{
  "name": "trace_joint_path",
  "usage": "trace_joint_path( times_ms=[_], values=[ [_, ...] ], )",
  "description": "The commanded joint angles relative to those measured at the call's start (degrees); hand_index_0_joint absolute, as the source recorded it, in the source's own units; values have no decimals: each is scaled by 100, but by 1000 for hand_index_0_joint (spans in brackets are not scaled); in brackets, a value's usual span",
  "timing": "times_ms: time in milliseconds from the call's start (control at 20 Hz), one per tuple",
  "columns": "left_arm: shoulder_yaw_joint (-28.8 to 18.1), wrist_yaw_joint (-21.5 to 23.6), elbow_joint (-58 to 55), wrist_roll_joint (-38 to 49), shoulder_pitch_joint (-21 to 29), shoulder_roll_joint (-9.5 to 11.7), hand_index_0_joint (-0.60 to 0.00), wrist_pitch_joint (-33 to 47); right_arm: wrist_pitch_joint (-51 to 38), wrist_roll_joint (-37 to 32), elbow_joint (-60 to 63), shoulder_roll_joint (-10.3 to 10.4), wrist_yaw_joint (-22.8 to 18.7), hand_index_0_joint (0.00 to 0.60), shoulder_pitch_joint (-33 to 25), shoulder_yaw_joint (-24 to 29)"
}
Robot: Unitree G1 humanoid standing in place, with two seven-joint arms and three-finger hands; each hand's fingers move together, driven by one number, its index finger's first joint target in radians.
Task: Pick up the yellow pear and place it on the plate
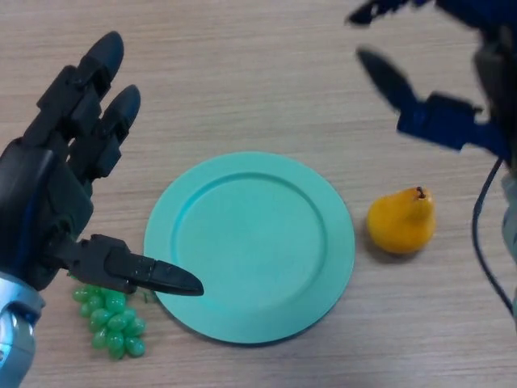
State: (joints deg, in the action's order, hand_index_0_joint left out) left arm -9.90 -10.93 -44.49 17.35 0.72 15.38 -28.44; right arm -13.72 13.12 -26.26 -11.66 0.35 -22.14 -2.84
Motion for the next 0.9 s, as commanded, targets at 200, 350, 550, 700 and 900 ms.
trace_joint_path(
  times_ms=[200, 350, 550, 700, 900],
  values=[
    [-365, -108, -510, 7, -156, 31, 0, 438, -570, 228, -56, -189, -495, 600, -310, 325],
    [-563, -184, -700, 160, -133, 67, 0, 142, -517, 292, -138, -161, -502, 600, -301, 266],
    [-589, -256, -659, 16, -289, -10, 0, 537, -354, 20, -351, -44, -211, 600, -192, 153],
    [-651, -213, -656, 142, -223, 19, 0, 451, -465, 279, -202, -57, -339, 600, -293, 179],
    [-775, -220, -607, 238, -268, 28, 0, 546, -506, 456, 130, -92, -489, 600, -553, 222]
  ],
)
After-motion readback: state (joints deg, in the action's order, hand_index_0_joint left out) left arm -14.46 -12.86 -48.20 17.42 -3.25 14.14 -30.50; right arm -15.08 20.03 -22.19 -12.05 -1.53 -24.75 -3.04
